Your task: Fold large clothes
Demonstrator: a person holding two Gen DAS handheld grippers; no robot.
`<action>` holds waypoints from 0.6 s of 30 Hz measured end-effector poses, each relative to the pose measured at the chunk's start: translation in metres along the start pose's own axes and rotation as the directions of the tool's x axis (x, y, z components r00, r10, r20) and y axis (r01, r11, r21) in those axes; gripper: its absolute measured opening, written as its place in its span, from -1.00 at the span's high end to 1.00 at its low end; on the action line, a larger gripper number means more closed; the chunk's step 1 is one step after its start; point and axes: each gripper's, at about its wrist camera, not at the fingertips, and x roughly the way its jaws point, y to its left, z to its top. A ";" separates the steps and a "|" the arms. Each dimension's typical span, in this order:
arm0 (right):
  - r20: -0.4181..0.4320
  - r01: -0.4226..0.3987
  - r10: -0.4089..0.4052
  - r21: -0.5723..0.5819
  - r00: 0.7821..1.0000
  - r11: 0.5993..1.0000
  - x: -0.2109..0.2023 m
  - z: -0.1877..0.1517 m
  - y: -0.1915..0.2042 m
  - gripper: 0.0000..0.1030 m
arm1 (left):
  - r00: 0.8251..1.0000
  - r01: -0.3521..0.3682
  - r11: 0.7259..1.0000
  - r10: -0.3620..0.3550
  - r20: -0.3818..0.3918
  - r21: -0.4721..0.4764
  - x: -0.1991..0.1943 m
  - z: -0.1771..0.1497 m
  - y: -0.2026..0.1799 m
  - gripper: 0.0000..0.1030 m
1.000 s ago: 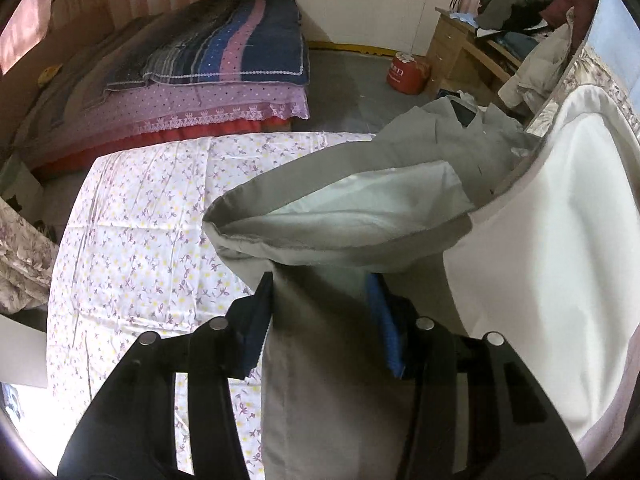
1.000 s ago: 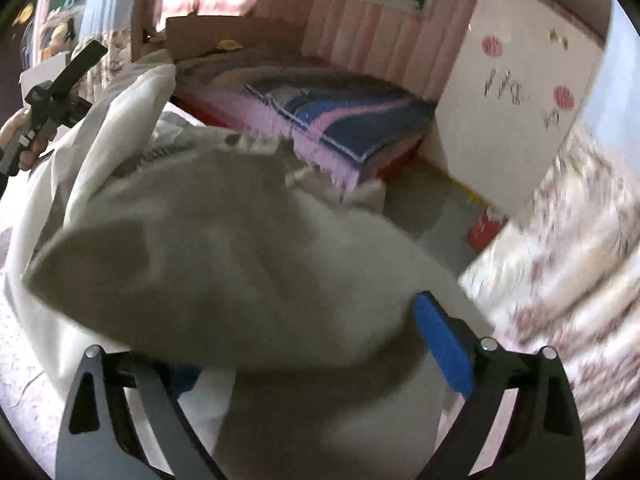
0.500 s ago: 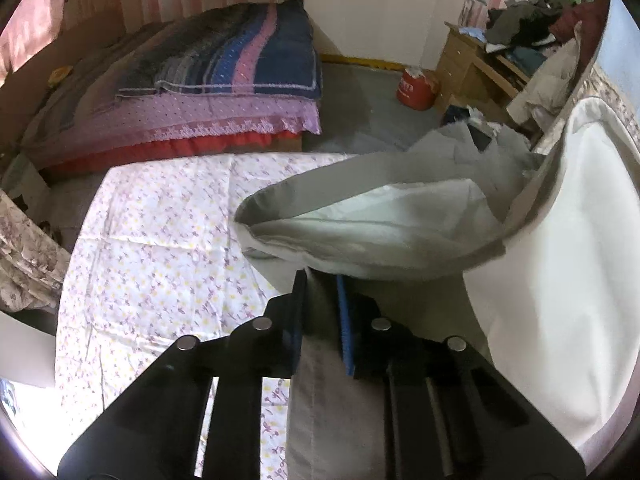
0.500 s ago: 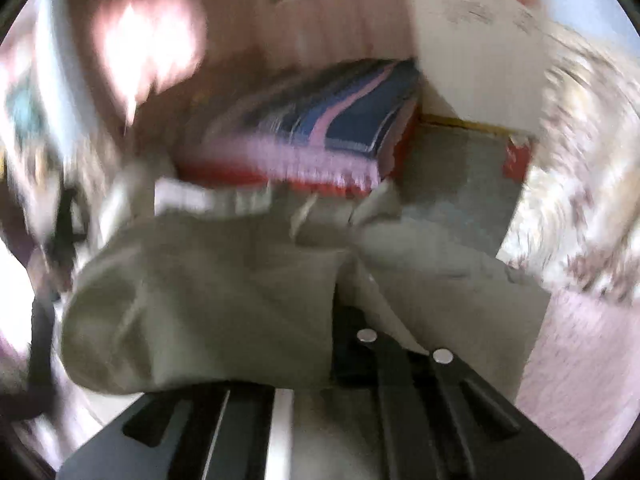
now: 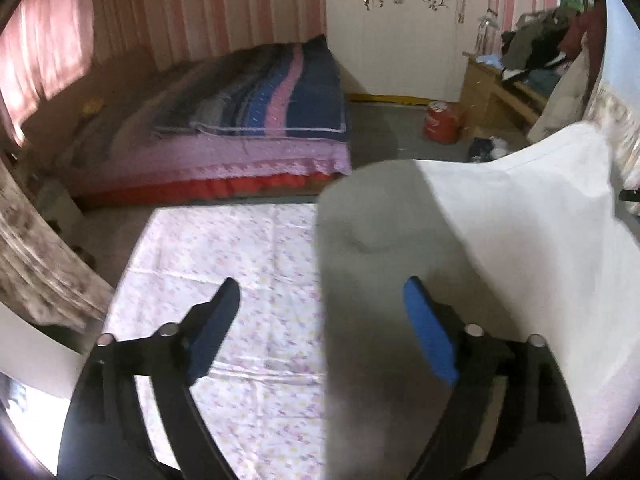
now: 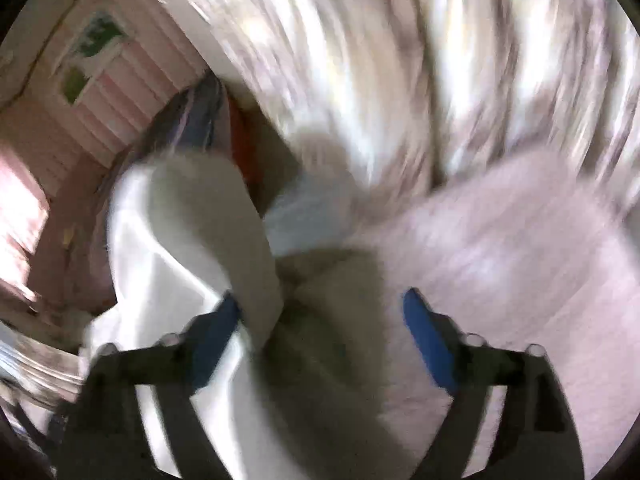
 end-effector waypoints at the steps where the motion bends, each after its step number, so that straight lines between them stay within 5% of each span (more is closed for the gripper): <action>1: 0.032 0.005 -0.004 -0.050 0.999 0.999 -0.015 -0.003 0.000 -0.70 | 1.000 0.028 1.000 -0.029 -0.009 -0.006 0.001 0.000 0.000 -0.66; 7: -0.047 -0.008 -0.003 -0.249 0.999 0.969 -0.022 -0.046 -0.006 -0.74 | 0.996 0.051 0.998 -0.049 -0.070 0.027 0.006 -0.006 -0.009 -0.66; 10: -0.029 -0.109 0.105 -0.314 0.994 0.943 -0.035 -0.067 0.003 -0.69 | 0.996 0.056 0.998 -0.055 -0.066 0.009 -0.006 -0.007 -0.005 -0.67; 12: -0.042 -0.137 0.131 -0.369 0.991 0.919 -0.042 -0.076 0.014 -0.03 | 0.995 0.086 0.996 -0.088 -0.041 -0.038 -0.020 -0.011 0.004 -0.83; 13: -0.083 -0.113 0.087 -0.411 0.993 0.904 -0.036 -0.082 0.022 0.63 | 0.994 0.107 0.992 -0.109 -0.022 -0.067 -0.028 -0.016 0.009 -0.90; 15: -0.108 -0.097 0.053 -0.463 0.993 0.881 -0.029 -0.088 0.036 0.85 | 0.992 0.122 0.988 -0.124 -0.018 -0.093 -0.034 -0.023 0.014 -0.90; 17: 0.000 -0.026 0.031 -0.542 1.000 0.840 -0.048 -0.095 0.049 0.94 | 0.995 0.090 0.989 -0.093 -0.023 -0.114 -0.038 -0.029 0.015 -0.90; 18: 0.043 -0.020 0.049 -0.519 0.998 0.855 -0.060 -0.091 0.047 0.95 | 0.997 0.074 0.990 -0.077 -0.021 -0.121 -0.040 -0.032 0.015 -0.90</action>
